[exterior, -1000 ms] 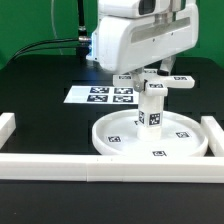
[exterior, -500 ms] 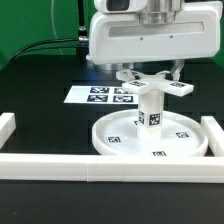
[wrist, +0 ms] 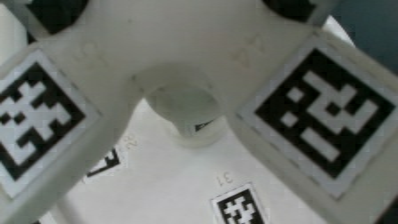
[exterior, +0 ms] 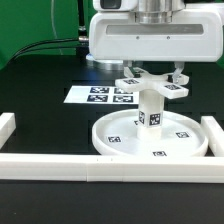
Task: Assemble round table
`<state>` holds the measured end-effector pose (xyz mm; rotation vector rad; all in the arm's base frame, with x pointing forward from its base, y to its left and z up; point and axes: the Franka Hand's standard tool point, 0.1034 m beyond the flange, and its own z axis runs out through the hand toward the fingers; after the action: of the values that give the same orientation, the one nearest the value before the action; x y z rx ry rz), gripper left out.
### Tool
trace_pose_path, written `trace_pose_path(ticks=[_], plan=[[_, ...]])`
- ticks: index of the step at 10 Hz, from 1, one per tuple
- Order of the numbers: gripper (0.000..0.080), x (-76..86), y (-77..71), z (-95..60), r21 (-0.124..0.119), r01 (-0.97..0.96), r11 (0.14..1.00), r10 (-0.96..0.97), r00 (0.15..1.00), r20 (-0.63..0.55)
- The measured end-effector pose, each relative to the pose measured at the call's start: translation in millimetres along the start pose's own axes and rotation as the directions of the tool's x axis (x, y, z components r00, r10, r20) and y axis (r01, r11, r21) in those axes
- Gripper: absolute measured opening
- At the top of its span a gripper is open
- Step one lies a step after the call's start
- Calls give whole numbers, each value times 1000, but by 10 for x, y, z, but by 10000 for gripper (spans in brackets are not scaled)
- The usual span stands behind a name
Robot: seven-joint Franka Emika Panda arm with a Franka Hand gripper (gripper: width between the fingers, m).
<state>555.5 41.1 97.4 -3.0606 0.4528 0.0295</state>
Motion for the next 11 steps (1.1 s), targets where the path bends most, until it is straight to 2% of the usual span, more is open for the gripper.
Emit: trace_pose_path(ticks=[1, 2, 4, 6, 8, 9, 11], plan=[[450, 5, -6, -1, 9, -104, 994, 104, 995, -1], [450, 17, -2, 0, 26, -267, 963, 268, 964, -2], [451, 25, 8, 20, 60, -466, 883, 468, 884, -11], [451, 30, 18, 23, 108, -697, 709, 699, 715, 23], [451, 42, 10, 20, 115, -842, 527, 844, 535, 43], [451, 44, 9, 19, 113, -868, 483, 870, 490, 48], [451, 50, 15, 16, 102, -955, 277, 956, 285, 72]])
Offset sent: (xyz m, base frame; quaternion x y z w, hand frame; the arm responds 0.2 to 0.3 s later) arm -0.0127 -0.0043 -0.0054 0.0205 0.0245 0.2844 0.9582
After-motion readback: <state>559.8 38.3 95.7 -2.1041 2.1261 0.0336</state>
